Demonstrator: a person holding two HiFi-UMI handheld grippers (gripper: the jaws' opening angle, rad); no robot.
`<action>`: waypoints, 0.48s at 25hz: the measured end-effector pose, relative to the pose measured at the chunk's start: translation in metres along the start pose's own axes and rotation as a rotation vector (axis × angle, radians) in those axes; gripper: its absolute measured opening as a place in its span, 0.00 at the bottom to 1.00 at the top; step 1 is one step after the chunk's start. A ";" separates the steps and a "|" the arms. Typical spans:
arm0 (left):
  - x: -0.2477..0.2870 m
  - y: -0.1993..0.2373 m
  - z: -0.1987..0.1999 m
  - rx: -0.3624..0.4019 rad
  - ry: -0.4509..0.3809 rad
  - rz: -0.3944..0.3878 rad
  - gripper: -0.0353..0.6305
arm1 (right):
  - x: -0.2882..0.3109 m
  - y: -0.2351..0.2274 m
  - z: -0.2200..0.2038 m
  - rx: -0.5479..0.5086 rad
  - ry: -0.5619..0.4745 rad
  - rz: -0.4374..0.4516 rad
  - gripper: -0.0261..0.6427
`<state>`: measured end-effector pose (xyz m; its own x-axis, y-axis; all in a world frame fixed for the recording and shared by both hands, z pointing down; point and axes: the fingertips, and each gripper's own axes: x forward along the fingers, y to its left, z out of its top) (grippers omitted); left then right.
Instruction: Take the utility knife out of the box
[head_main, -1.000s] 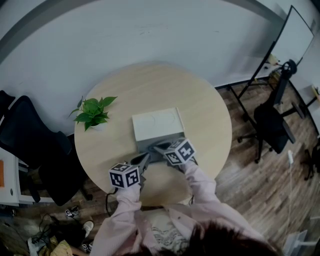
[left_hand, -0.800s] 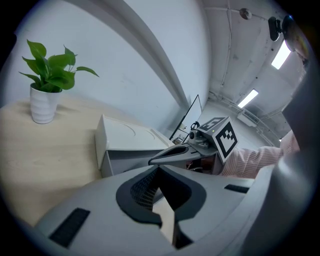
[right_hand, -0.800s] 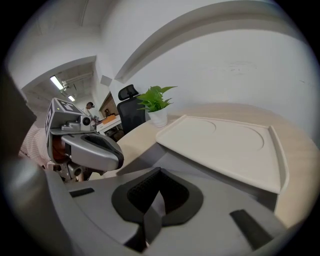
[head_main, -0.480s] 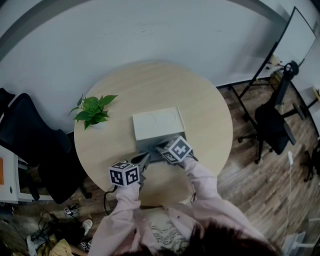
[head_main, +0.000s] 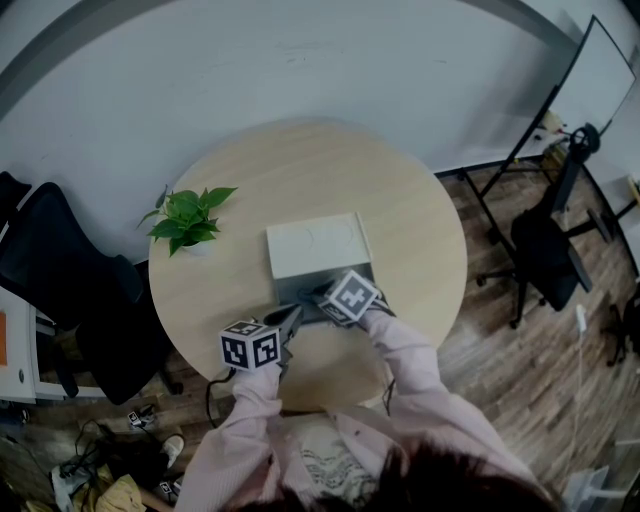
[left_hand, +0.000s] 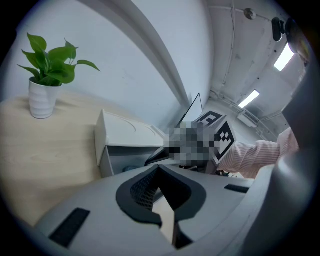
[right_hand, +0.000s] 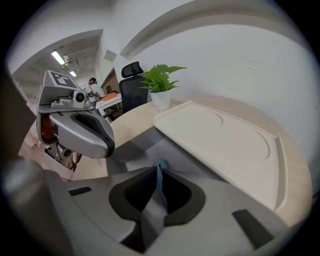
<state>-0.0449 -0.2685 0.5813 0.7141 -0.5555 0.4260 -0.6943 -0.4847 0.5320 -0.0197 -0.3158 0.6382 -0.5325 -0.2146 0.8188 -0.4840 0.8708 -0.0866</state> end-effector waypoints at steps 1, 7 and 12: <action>0.000 0.000 -0.001 0.000 0.002 0.000 0.06 | 0.001 0.000 -0.001 -0.001 0.004 -0.001 0.13; 0.001 0.001 -0.003 -0.005 0.010 0.000 0.06 | 0.005 -0.002 -0.003 -0.013 0.022 -0.014 0.18; 0.002 0.000 -0.005 -0.007 0.015 -0.001 0.06 | 0.004 0.003 0.001 -0.036 0.021 -0.008 0.24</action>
<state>-0.0430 -0.2659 0.5861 0.7158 -0.5451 0.4364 -0.6933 -0.4803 0.5372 -0.0238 -0.3149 0.6408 -0.5134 -0.2127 0.8314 -0.4628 0.8845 -0.0595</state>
